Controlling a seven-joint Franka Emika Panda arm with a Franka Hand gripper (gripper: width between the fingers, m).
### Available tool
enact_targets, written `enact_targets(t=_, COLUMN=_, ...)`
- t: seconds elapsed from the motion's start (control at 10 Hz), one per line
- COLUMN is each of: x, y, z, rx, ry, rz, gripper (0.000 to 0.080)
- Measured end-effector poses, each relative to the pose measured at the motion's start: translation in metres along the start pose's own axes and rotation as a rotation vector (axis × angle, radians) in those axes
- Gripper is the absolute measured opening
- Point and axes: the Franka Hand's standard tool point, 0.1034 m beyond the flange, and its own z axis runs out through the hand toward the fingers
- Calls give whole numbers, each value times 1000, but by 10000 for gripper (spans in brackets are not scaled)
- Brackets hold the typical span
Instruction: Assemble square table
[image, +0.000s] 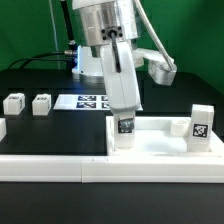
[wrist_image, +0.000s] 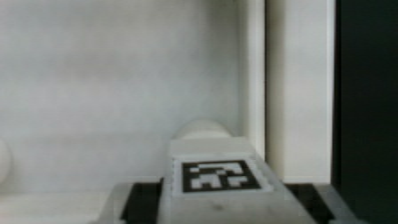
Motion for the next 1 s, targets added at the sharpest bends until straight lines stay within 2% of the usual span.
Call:
enact_targets(t=0.1, x=0, y=0, z=0, rx=0, ry=0, rz=-2, gripper=353)
enact_targets(t=0.2, x=2, y=-2, z=0, rx=18, ry=16, rz=-154, gripper=353)
enact_targets(t=0.3, x=-1, y=2, z=3, rx=12, ry=26, rz=-380, gripper=531)
enact_targets(t=0.4, x=-5, y=-2, z=1, rx=1, ry=39, rz=-668, gripper=624)
enact_targets(t=0.9, x=-2, y=-2, z=1, rx=-10, ry=43, rz=-1052, gripper=649)
enact_targets(t=1.0, x=1, y=-3, z=-2, rx=-31, ry=48, rz=-1256, gripper=649)
